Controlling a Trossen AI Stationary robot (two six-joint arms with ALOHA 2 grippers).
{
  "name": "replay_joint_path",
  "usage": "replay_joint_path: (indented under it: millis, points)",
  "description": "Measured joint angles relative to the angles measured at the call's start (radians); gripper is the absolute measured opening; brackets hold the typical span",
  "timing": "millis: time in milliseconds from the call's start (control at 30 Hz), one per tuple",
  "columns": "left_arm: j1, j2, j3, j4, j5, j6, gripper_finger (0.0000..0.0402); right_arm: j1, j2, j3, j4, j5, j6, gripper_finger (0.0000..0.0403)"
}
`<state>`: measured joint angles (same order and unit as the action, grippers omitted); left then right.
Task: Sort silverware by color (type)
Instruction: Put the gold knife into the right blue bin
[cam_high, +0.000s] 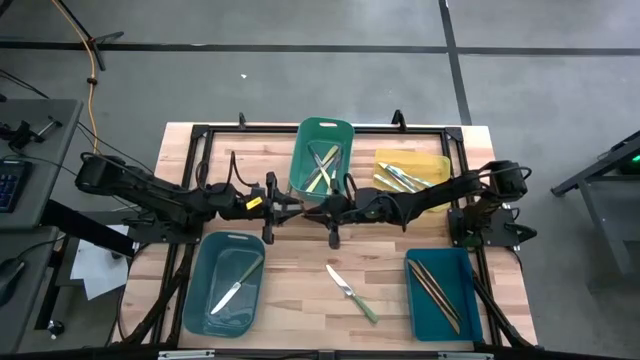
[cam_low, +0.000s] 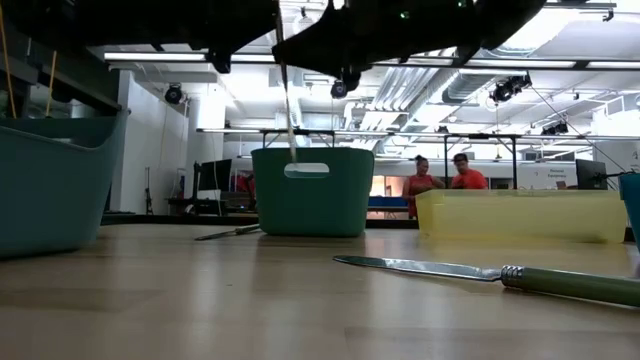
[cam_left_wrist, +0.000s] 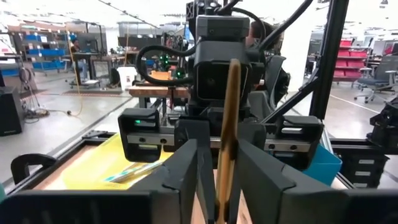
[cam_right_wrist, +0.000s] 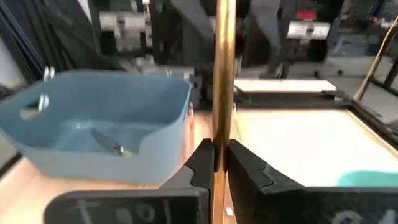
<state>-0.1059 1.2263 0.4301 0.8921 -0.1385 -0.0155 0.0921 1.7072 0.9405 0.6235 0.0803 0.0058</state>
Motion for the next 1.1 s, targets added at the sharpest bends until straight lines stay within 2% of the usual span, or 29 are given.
replay_joint_path:
  millis: [233,467,767,900,1100]
  points:
    - [0.0,-0.061,0.0,-0.104,0.0,-0.006,0.0135,0.005,-0.09,-0.001,-0.151,0.028,-0.014,0.0018]
    - [0.016,-0.217,-0.011,-0.298,-0.012,0.008,0.0141,0.044,-0.191,-0.054,-0.282,0.208,-0.04,0.0018]
    - [0.021,-0.455,-0.127,-0.328,-0.044,0.028,0.014,0.074,-0.431,-0.26,-0.247,0.349,0.024,0.0018]
    - [0.021,-0.481,-0.148,-0.337,-0.064,0.063,0.014,0.074,-0.478,-0.324,-0.194,0.373,0.057,0.0018]
    - [0.021,-0.481,-0.151,-0.335,-0.085,0.077,0.014,0.072,-0.48,-0.334,-0.174,0.379,0.066,0.0018]
